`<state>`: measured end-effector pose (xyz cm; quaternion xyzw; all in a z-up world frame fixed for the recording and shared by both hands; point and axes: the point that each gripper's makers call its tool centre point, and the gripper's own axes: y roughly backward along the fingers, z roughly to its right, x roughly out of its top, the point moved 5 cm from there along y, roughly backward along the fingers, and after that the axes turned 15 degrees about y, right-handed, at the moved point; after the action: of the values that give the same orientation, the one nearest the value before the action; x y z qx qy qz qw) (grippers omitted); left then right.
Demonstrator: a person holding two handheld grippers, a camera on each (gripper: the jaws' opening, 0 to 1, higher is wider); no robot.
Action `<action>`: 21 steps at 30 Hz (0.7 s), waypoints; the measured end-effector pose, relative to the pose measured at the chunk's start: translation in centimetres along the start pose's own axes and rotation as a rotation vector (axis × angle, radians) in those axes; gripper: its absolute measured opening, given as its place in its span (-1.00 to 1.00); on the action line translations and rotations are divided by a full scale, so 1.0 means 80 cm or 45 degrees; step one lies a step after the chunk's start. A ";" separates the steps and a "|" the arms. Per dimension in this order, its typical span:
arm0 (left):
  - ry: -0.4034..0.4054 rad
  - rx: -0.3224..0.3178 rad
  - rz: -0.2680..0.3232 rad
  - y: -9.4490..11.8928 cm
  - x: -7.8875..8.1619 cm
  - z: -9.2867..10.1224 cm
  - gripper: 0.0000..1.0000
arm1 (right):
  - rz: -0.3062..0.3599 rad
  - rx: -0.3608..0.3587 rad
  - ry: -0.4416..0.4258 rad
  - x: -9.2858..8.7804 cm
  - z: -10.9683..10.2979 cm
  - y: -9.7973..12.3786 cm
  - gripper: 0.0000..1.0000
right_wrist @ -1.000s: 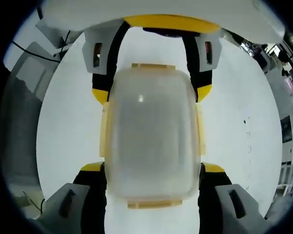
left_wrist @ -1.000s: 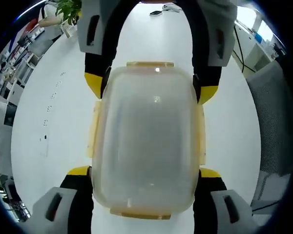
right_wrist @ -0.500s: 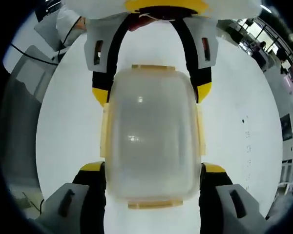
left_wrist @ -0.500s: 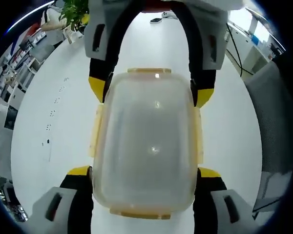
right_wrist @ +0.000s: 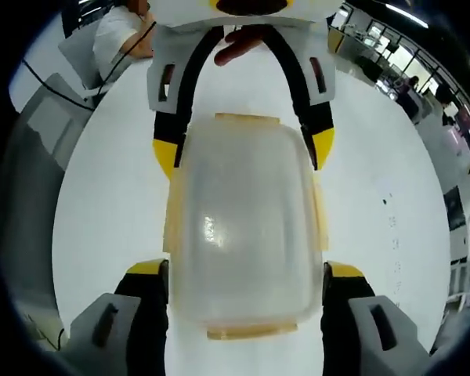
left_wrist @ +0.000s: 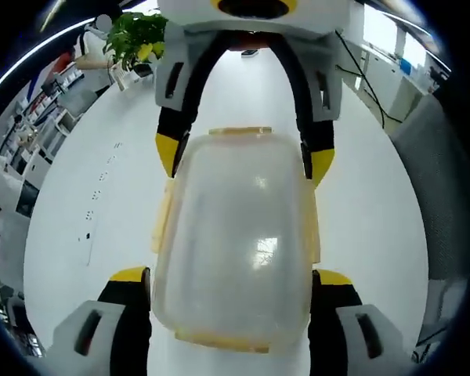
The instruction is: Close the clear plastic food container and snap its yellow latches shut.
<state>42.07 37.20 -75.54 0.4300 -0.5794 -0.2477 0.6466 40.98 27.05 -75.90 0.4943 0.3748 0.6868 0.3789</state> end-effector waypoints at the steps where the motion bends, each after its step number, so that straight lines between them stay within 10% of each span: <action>1: 0.035 0.011 0.048 0.001 0.001 0.002 0.60 | 0.033 -0.022 -0.023 0.000 -0.002 0.000 0.64; 21: 0.450 0.194 0.581 0.022 -0.013 0.009 0.72 | 0.405 -0.420 -0.404 -0.016 -0.016 0.015 0.83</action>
<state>40.84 38.78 -74.64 0.3726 -0.5565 0.0269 0.7422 39.82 25.19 -75.61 0.5800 0.1115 0.7034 0.3955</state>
